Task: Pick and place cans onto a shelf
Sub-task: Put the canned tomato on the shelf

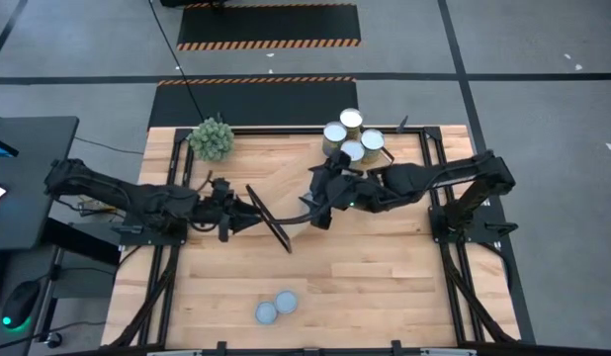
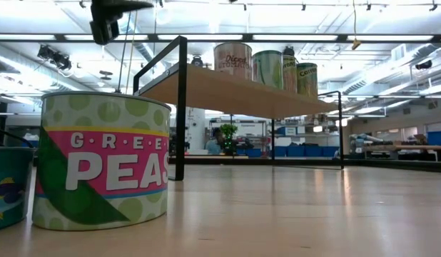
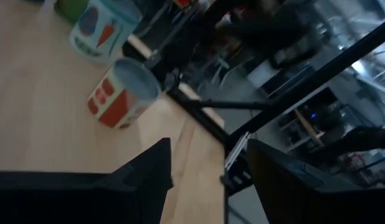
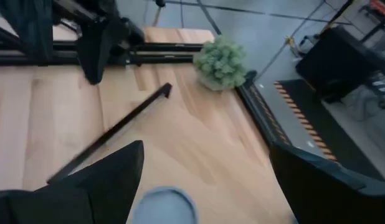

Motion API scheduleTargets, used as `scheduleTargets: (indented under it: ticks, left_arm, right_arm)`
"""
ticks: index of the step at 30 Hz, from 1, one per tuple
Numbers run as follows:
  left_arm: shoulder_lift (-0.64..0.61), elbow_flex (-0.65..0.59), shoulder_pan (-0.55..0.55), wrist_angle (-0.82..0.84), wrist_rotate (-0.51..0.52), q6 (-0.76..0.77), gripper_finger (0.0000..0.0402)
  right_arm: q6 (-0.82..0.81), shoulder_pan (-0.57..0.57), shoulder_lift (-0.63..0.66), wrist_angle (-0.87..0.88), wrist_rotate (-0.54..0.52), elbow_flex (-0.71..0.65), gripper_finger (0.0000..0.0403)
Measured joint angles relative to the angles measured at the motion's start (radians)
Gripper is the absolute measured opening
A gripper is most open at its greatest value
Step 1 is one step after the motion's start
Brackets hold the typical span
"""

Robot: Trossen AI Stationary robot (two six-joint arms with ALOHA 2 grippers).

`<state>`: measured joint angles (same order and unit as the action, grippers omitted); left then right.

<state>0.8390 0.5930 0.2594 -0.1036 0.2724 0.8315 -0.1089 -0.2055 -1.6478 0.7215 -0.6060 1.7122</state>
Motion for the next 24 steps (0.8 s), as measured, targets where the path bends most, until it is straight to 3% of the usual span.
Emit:
scheduleTargets:
  ticks: [6, 13, 24]
  left_arm:
    - [0.116, 0.163, -0.043, 0.207, -0.066, -0.067, 0.0215]
    - [0.304, 0.425, -0.055, 0.48, -0.094, -0.371, 0.0219]
    - [0.591, 0.712, -0.07, 0.585, -0.078, -0.681, 0.0326]
  right_arm:
    - [-0.057, -0.043, 0.002, 0.251, -0.074, 0.156, 0.0354]
    - [-0.205, -0.075, 0.001, 0.465, -0.112, 0.255, 0.0351]
    - [-0.39, -0.108, 0.001, 0.586, -0.109, 0.262, 0.0347]
